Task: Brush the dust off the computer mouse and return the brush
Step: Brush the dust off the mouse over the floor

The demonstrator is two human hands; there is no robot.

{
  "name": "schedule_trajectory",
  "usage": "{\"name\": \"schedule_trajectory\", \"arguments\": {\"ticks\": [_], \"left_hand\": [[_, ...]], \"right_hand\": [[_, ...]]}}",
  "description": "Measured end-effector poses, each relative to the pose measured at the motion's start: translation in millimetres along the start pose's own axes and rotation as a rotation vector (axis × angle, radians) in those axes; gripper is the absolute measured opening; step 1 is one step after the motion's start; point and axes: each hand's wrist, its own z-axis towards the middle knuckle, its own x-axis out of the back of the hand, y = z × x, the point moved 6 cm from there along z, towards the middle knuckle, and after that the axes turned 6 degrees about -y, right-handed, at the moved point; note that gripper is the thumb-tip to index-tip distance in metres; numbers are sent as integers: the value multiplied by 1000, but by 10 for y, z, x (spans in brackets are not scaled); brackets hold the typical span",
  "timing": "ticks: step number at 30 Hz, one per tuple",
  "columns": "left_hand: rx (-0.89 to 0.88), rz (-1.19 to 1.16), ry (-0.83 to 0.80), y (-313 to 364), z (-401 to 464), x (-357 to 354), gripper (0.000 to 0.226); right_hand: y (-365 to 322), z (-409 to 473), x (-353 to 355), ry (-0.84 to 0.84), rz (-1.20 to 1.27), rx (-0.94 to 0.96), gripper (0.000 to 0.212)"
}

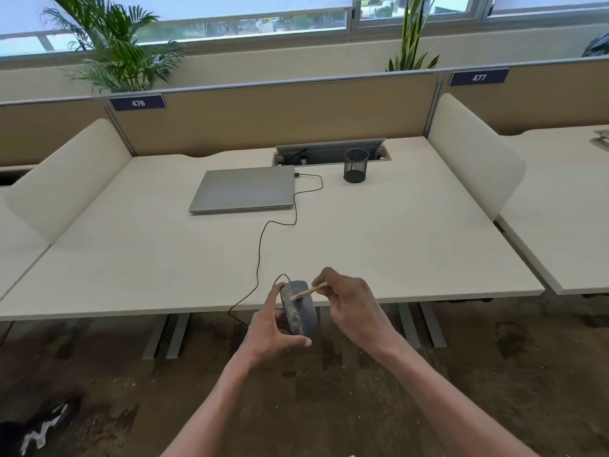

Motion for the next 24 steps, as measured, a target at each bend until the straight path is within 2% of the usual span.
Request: {"name": "schedule_trajectory", "arguments": {"ticks": [3,6,11,15,21,24], "left_hand": [[-7,-8,-2,10,4,-15,130],[-7,4,-4,-4,12,-14,131],[-12,-21,-11,19,17,-10,130],[-2,-3,-18,-14,8,-6,131],[-17,1,-21,-4,48,4,132],[-43,-21,-40,87,47,-6,129]], "right_hand": [[48,13,57,64,101,-34,19],[105,15,172,152,37,-62,13],[68,10,87,-12,-91,-5,13],[115,-25,81,-105,-58,-36,18],[133,152,274,73,-61,-55,18],[144,233,237,42,-86,-74,17]]}}
